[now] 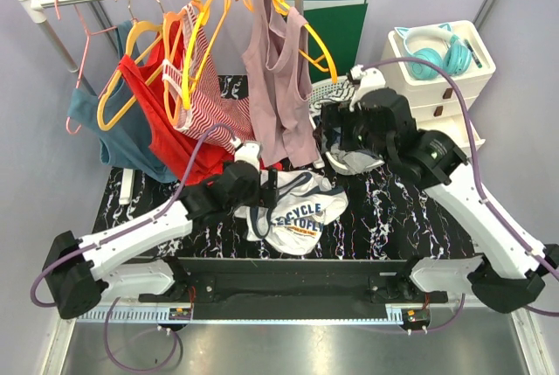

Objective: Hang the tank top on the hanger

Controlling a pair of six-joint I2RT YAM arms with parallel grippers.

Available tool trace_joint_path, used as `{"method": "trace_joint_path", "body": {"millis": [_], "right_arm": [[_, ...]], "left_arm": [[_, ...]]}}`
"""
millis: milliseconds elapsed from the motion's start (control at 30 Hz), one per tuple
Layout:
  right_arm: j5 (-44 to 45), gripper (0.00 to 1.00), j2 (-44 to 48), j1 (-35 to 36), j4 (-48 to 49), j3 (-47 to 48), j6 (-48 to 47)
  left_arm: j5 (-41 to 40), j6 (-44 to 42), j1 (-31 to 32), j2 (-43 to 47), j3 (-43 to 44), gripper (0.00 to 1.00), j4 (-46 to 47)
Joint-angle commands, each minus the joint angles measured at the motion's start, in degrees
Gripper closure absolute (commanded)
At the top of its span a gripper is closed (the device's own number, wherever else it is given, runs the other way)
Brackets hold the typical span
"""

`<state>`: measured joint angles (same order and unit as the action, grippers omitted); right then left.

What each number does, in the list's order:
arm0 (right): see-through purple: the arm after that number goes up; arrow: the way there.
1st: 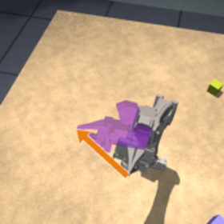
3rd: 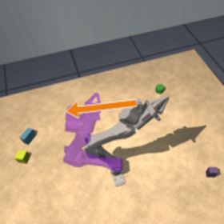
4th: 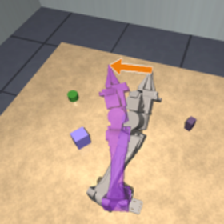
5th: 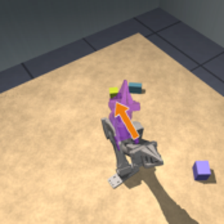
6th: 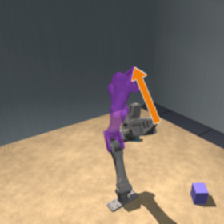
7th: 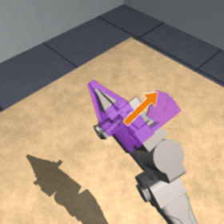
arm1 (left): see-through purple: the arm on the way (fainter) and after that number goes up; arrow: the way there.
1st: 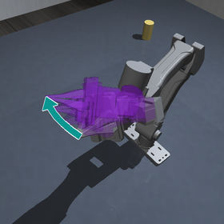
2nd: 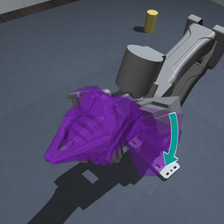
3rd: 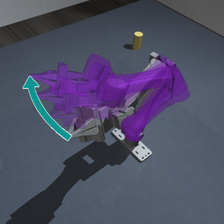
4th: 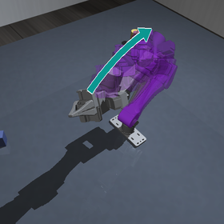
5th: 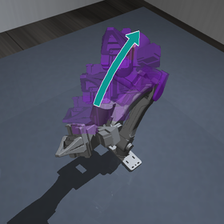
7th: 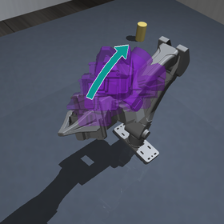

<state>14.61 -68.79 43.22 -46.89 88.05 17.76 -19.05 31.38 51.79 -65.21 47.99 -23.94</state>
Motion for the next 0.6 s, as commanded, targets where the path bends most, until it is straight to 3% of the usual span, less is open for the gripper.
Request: {"method": "trace_joint_path", "body": {"millis": [0, 200, 567], "right_arm": [[-4.5, 0.04, -4.7, 0.4, 1.7, 9.6, 0.6], [-4.6, 0.05, -16.3, 6.8, 7.4, 24.2, -0.9], [-2.5, 0.06, -51.0, 14.0, 6.3, 71.4, 2.3]], "left_arm": [[-1.8, 2.8, 0.5, 6.3, -6.2, 0.01, 3.1], [-4.5, 8.2, 0.5, 16.0, -16.2, 0.01, 1.3], [-5.5, 15.9, -2.0, 22.3, -21.6, 0.01, -1.1]]}}
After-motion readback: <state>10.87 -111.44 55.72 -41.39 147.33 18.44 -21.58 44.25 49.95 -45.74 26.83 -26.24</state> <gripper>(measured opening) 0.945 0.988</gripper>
